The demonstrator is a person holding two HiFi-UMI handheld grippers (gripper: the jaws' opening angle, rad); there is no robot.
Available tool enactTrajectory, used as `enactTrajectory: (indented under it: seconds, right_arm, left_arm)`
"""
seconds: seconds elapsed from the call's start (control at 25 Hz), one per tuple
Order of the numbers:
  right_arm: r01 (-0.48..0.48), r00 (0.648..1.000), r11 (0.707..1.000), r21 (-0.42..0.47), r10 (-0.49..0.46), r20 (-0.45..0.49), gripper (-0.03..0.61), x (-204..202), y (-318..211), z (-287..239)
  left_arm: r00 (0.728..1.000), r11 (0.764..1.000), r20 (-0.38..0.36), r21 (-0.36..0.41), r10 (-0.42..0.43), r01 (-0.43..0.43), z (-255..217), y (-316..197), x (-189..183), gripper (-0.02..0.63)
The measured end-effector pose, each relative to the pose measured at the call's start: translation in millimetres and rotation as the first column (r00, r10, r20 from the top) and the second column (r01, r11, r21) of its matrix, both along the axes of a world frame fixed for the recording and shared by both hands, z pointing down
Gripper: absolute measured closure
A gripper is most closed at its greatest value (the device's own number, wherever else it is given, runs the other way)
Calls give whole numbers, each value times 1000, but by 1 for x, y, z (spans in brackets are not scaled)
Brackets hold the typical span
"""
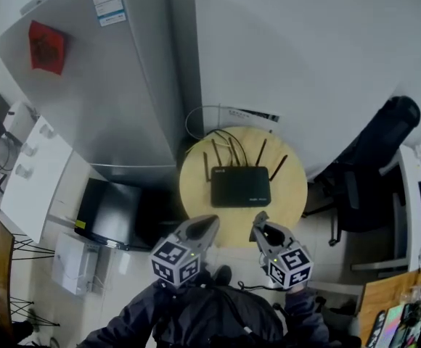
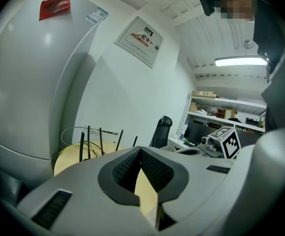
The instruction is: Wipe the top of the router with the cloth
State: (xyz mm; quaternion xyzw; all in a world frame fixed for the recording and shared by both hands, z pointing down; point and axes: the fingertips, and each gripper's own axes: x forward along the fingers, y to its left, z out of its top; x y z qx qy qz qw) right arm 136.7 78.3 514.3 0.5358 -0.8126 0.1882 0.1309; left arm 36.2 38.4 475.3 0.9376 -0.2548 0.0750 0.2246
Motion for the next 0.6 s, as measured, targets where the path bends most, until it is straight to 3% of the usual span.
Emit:
enactTrajectory:
  seconds: [0.6]
  right_arm:
    - [4, 1000, 998, 64, -3, -19, 509, 5, 14, -22]
  left_arm:
    - [1000, 1000, -15, 11, 18, -18, -3, 21, 18, 612]
